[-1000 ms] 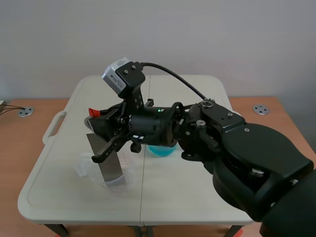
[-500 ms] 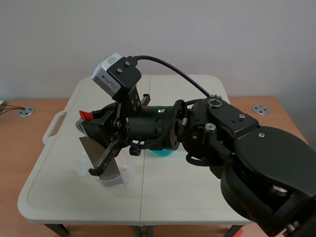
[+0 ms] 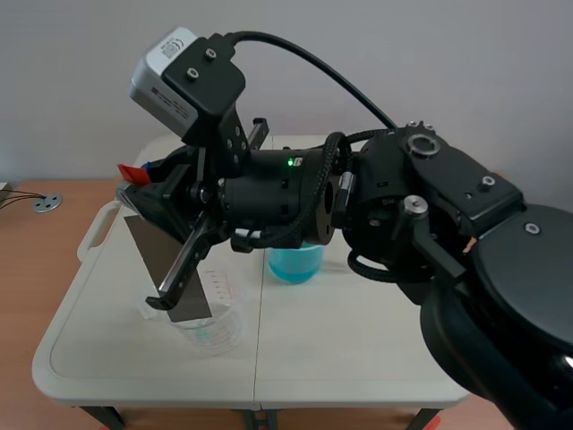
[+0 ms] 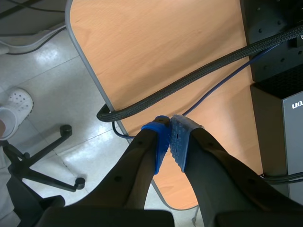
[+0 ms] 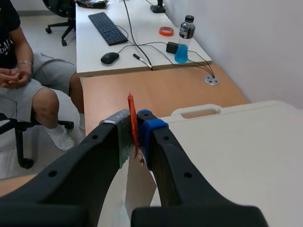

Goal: Hold the metal plate by the orange handle, dip it into the blue solution, take it out and point at it, then put the plate back in the beaker on the left.
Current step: 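Move the plate over the blue solution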

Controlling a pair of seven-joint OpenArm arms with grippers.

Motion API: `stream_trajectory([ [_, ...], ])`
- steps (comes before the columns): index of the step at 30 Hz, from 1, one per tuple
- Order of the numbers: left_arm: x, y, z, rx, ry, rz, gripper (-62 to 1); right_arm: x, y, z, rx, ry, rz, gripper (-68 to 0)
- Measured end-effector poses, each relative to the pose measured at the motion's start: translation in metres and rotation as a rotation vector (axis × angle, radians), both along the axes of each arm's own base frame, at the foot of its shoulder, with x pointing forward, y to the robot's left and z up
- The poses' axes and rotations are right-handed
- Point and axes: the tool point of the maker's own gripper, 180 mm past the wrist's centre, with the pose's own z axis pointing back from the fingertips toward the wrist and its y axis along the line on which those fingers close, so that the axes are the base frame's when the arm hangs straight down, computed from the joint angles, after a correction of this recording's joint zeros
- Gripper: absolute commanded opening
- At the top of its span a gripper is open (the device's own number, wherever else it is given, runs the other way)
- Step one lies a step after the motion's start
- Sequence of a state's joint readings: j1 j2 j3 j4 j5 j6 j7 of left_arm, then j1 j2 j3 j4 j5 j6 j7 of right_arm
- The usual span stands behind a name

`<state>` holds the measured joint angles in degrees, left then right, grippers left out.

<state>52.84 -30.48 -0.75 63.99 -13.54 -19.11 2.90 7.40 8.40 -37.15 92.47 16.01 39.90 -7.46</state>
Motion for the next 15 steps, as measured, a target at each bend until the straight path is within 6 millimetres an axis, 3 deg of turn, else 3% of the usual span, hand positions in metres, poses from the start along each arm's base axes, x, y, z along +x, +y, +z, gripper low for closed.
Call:
stream_trajectory([
  [15,0.000,0.000,0.000,-0.001,-0.002,0.000,-58.2,0.007,-0.011,0.039,0.000,-0.114,-0.044,-66.1],
])
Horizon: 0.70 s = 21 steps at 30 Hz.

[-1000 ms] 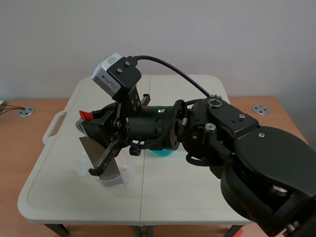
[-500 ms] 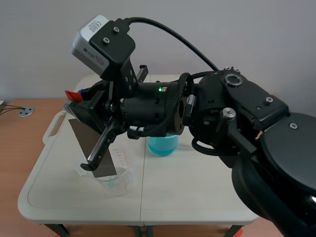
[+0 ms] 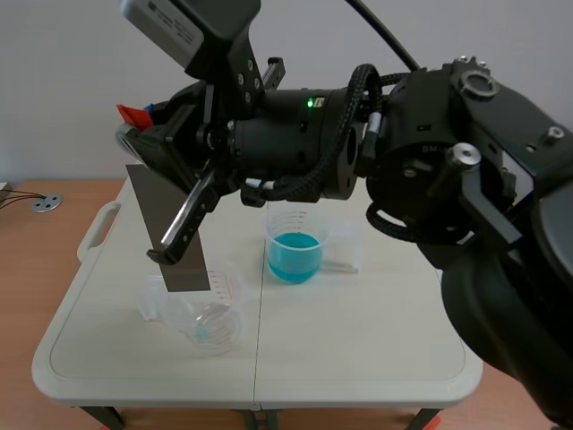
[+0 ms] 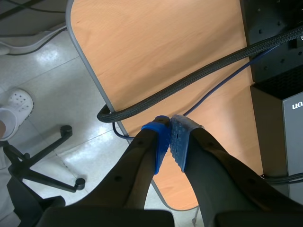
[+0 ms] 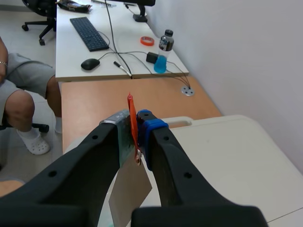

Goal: Hold the metal plate by the orange handle, dip it into the blue solution, take it out and point at it, then put the plate back in the beaker on the left.
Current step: 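Move the plate over the blue solution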

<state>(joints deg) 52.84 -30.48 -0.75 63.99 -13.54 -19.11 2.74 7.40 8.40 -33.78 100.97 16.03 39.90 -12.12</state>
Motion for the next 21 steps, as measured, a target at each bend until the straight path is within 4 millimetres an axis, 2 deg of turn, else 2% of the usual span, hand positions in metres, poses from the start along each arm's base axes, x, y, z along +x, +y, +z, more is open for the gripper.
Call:
stream_trajectory([
  [6,0.002,-0.001,0.000,-0.002,-0.004,-0.002,-58.2,0.008,-0.010,0.012,-0.002,-0.036,-0.040,-66.1],
  [15,0.017,-0.010,0.006,-0.023,-0.047,-0.018,-58.2,0.026,-0.034,0.029,0.000,-0.083,-0.132,-66.1],
  [18,0.033,-0.010,0.011,-0.020,-0.089,-0.020,-58.2,0.032,-0.042,0.029,-0.006,-0.088,-0.153,-66.1],
  [21,0.060,-0.004,0.023,-0.003,-0.165,-0.017,-58.2,0.035,-0.050,0.028,-0.021,-0.095,-0.165,-66.1],
])
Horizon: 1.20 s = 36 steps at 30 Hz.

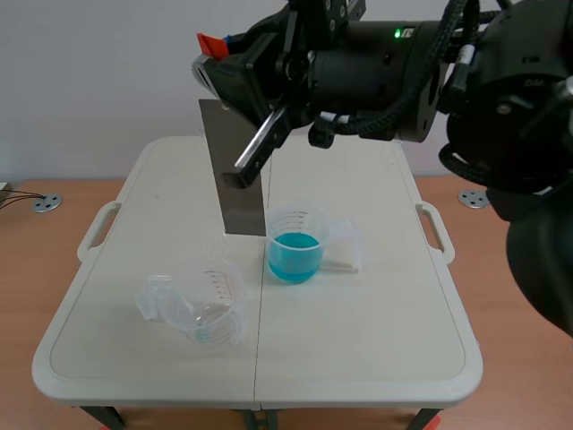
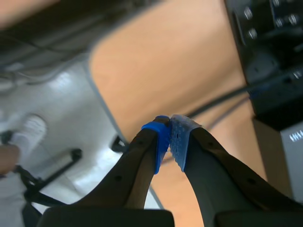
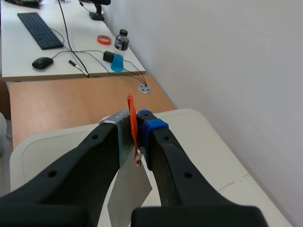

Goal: Hold the metal plate by the orange handle, dip it into the blue solution, take it out and point at it, then put the plate back in the beaker on the left.
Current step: 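Move the plate over the blue solution, then point at the plate with the left hand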

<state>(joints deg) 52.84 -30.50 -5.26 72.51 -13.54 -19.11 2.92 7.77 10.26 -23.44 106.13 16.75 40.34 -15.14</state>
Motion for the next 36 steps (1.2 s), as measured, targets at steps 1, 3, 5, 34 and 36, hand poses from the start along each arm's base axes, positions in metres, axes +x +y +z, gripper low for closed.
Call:
stream_trajectory([
  [1,0.010,0.001,0.005,0.004,-0.029,-0.001,-58.2,0.002,-0.003,0.001,-0.004,-0.004,-0.006,-66.1],
  [3,0.031,0.002,0.016,0.010,-0.090,-0.006,-58.2,0.006,-0.009,0.003,-0.012,-0.015,-0.014,-66.1],
  [5,0.051,0.002,0.030,0.015,-0.153,-0.014,-58.2,0.009,-0.014,0.007,-0.009,-0.023,-0.017,-66.1],
  [34,0.269,-0.088,0.173,-0.139,-0.801,-0.249,-58.2,0.065,-0.058,0.016,0.021,-0.012,-0.074,-66.1],
  [36,0.273,-0.104,0.175,-0.167,-0.810,-0.282,-58.2,0.067,-0.059,0.015,0.034,-0.009,-0.071,-66.1],
])
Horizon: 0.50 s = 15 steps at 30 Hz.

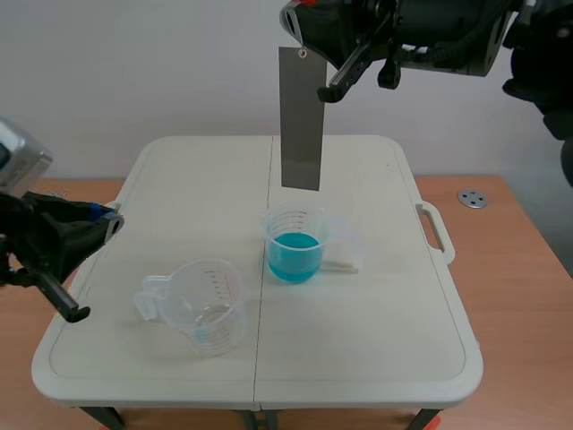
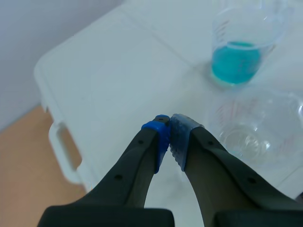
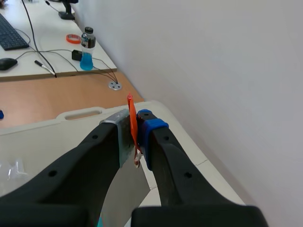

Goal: Hold the metal plate by the orange handle, dip it into the blue solution, take it out and point at it, then put the plate back in the beaker on the left.
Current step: 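Point at the plate with the left hand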

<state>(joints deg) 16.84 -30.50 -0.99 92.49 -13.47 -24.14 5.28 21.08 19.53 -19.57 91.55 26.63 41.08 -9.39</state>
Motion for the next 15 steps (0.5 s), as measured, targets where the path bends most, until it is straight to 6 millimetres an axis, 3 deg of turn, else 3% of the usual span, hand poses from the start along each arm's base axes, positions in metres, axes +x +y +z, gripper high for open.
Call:
stream_trajectory([
  [6,0.005,-0.043,0.003,-0.026,-0.007,-0.113,-58.2,0.001,-0.001,-0.006,0.008,0.017,0.013,-66.1],
  [15,0.015,-0.083,-0.007,-0.022,0.010,-0.233,-58.2,0.002,-0.001,-0.007,0.008,0.020,0.012,-66.1],
])
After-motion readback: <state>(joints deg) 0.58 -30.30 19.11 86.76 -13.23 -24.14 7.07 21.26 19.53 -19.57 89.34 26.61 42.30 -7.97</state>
